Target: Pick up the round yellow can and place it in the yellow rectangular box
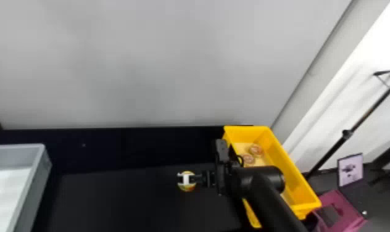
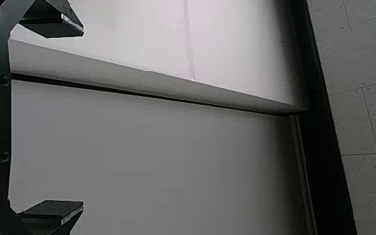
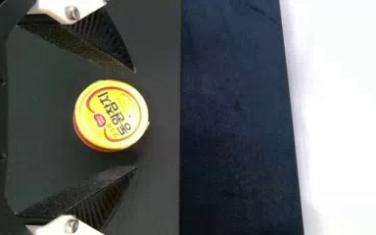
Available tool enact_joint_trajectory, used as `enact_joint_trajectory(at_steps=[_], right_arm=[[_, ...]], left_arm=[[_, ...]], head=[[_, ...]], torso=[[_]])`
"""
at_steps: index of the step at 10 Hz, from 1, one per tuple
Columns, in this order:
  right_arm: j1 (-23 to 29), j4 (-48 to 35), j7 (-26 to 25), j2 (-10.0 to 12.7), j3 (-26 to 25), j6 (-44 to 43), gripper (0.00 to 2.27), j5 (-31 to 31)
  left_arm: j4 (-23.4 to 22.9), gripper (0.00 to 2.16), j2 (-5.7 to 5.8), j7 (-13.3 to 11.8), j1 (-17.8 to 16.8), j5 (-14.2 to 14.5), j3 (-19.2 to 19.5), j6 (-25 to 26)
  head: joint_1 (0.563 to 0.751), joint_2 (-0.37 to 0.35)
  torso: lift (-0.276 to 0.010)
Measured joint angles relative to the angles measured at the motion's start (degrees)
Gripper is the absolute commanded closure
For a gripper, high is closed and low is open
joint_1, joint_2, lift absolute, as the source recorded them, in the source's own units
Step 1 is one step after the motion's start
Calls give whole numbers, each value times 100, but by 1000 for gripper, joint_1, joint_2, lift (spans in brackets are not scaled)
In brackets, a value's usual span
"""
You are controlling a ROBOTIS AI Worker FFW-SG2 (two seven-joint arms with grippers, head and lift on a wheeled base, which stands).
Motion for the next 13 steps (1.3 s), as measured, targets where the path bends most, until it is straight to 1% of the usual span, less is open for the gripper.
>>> enact_joint_trajectory(at_steps=[5, 6, 8, 9, 10, 11, 13], right_arm=[[-31, 256, 6, 75, 9, -212, 116, 4], [-37, 278, 12, 91, 15, -232, 183, 4], [-47, 300, 69, 115, 27, -229, 644, 4], [-45, 259, 114, 119, 25, -139, 671, 4], [2, 87, 146, 114, 13, 66, 671, 6], [138, -288, 130, 99, -39, 351, 682, 9], [810, -2099, -326, 130, -381, 1361, 707, 12]], left_arm=[[48, 47, -16, 0, -36, 15, -35, -57], [49, 47, -17, 0, -39, 17, -35, -60], [49, 47, -25, 0, -41, 18, -34, -67], [49, 47, -30, 0, -32, 18, -22, -71], [47, 47, -33, -8, -15, 18, 0, -75], [35, 47, -33, -14, 2, 18, 22, -78], [-10, 47, -34, -18, 61, 18, 73, -74]], head=[[747, -348], [747, -348], [747, -348], [747, -348], [747, -348], [747, -348], [747, -348]], torso=[[-1], [-1], [-1], [-1], [-1], [-1], [-1]])
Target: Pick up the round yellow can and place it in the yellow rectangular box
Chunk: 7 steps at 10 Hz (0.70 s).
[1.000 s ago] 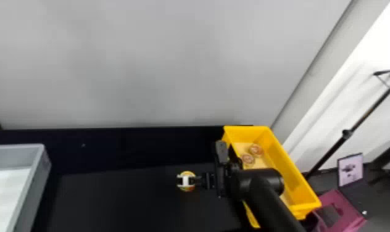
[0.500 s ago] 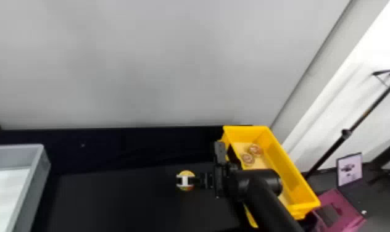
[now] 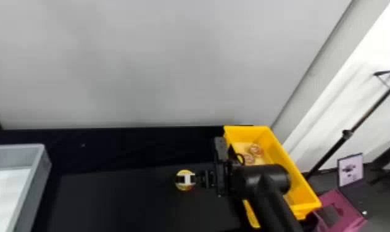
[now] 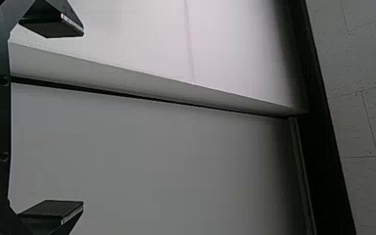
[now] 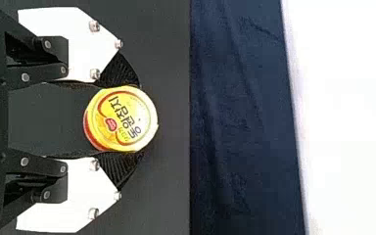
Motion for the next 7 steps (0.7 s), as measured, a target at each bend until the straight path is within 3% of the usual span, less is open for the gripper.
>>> enact_joint_trajectory(at_steps=[3, 7], right_arm=[[827, -2701, -860, 124, -543, 1460, 707, -285], [646, -4162, -1457, 0, -1579, 2288, 708, -736]], left_arm=[[-80, 47, 0, 0, 80, 0, 80, 46], [-125, 47, 0, 0, 109, -8, 115, 98]], head=[[747, -348], [747, -348]], torso=[[-1], [-1]])
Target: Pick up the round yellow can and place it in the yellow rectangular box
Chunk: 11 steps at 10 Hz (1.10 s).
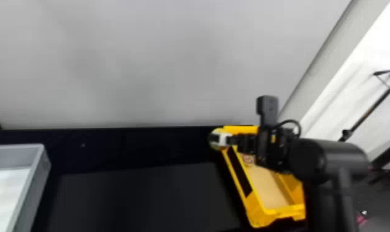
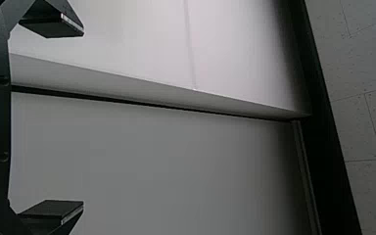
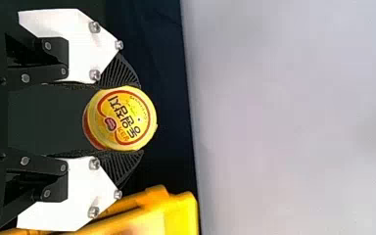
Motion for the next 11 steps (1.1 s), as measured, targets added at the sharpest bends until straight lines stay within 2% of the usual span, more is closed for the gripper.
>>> enact_joint_trajectory(at_steps=[3, 5, 8, 11], right_arm=[[-147, -428, -205, -355, -657, 339, 708, -4], [-129, -520, -283, -506, -1032, 362, 708, 0], [108, -464, -310, -700, -1666, -20, 708, -28], [445, -3, -34, -741, -2248, -909, 708, -166]], left_arm=[[-6, 47, 8, 0, 16, -1, 17, 5], [-13, 47, 23, 0, 19, -1, 32, 5], [-31, 47, 43, -21, 18, -1, 46, 33], [-56, 47, 59, -35, 15, -2, 68, 64]], head=[[747, -348], [747, -348], [747, -348], [747, -348]], torso=[[-1], [-1], [-1], [-1]])
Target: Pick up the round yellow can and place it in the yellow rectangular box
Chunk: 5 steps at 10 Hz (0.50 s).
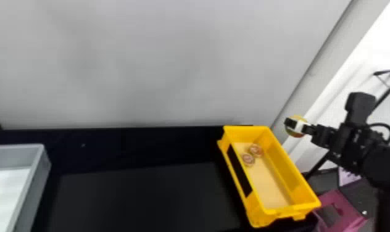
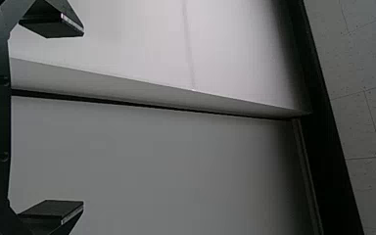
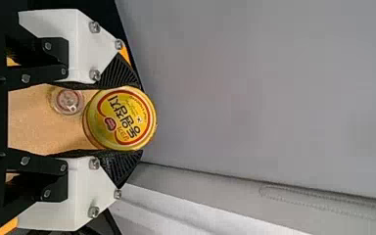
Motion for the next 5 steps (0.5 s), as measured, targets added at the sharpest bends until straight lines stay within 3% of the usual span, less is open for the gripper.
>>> enact_joint_trajectory(at_steps=[5], right_arm=[[290, 1468, 204, -20, -286, -1280, 708, -223]], left_arm=[[-24, 47, 1, -8, 2, 1, 21, 27]], head=[[747, -348]], torso=[[-1]])
